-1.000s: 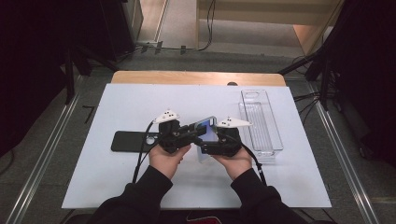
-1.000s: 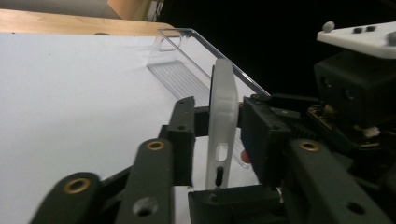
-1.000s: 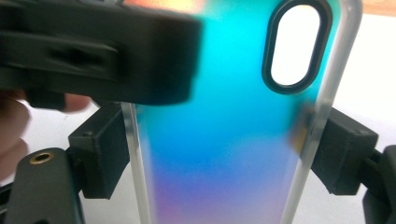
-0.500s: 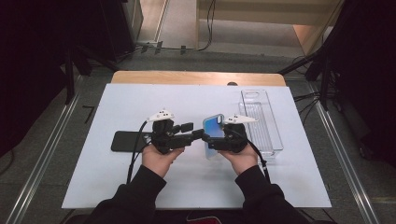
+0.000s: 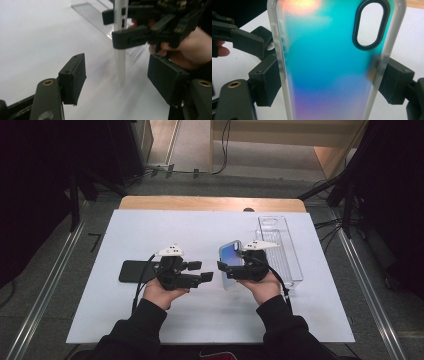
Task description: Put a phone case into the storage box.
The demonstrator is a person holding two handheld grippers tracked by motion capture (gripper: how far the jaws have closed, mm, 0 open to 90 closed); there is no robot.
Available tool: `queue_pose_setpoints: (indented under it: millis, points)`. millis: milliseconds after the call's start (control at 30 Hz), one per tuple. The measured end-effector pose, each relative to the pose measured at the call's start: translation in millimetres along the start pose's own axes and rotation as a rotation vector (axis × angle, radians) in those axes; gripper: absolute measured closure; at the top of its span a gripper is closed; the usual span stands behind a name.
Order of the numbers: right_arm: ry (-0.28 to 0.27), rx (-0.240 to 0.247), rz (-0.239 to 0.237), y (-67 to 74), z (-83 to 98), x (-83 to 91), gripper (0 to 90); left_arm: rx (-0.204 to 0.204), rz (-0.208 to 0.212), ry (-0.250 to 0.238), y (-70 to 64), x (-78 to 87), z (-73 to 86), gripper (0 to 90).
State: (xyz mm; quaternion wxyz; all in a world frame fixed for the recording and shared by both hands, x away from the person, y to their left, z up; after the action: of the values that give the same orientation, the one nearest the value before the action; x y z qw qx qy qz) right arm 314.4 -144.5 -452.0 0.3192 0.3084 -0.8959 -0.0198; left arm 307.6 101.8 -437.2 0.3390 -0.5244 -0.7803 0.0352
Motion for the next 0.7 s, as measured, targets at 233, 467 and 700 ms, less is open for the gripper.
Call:
queue_pose_setpoints:
  millis: [233, 467, 700]
  points:
    - [0.012, 0.012, -0.026, -1.1, -1.9, 2.1, 15.3, 0.01, 0.024, 0.086, 4.8, 1.9, 9.9, 31.2]
    - [0.023, 0.024, -0.04, -1.1, -3.9, 3.6, 15.3, -0.019, 0.021, 0.147, 11.2, 9.5, 22.5, 31.2]
    - [0.019, 0.031, -0.064, -2.1, -8.0, 10.2, 15.3, -0.025, 0.02, 0.173, 18.1, 19.3, 30.5, 31.2]
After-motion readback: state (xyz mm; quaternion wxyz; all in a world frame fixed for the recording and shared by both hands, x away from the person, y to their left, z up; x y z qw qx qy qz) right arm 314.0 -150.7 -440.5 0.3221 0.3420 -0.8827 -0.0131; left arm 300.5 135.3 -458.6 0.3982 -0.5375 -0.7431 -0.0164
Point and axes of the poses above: each handheld gripper's, and its own axes: x roughly backward along the jaws, z roughly out of its underside, y roughly to its left, the point moved 1 cm from there along -x, roughly forward along the jaws, and after that the axes turned 3 degrees about z, right-handed, at the moved point
